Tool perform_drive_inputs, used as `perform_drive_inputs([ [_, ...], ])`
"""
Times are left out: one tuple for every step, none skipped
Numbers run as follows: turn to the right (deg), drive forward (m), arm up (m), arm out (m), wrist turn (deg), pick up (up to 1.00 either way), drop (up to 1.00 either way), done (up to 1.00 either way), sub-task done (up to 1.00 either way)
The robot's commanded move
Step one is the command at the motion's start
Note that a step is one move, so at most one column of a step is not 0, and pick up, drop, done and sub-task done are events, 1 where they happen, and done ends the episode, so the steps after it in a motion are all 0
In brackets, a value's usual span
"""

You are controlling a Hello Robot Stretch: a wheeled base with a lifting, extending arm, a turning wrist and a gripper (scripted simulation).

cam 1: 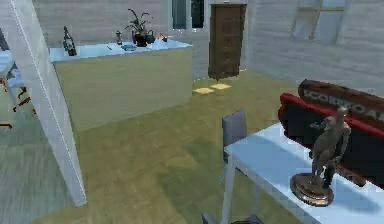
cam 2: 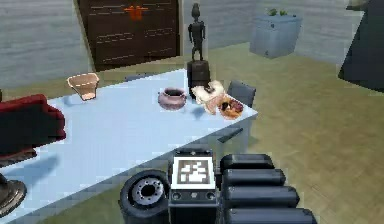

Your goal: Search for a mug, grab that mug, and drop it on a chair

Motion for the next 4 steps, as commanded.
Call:
perform_drive_inputs([
  [-45.0, 0.0, 0.0, 0.0, 0.0, 0.0, 0.0, 0.0, 0.0],
  [-42.0, 0.0, 0.0, 0.0, 0.0, 0.0, 0.0, 0.0, 0.0],
  [45.0, 0.0, 0.0, 0.0, 0.0, 0.0, 0.0, 0.0, 0.0],
  [45.0, 0.0, 0.0, 0.0, 0.0, 0.0, 0.0, 0.0, 0.0],
])
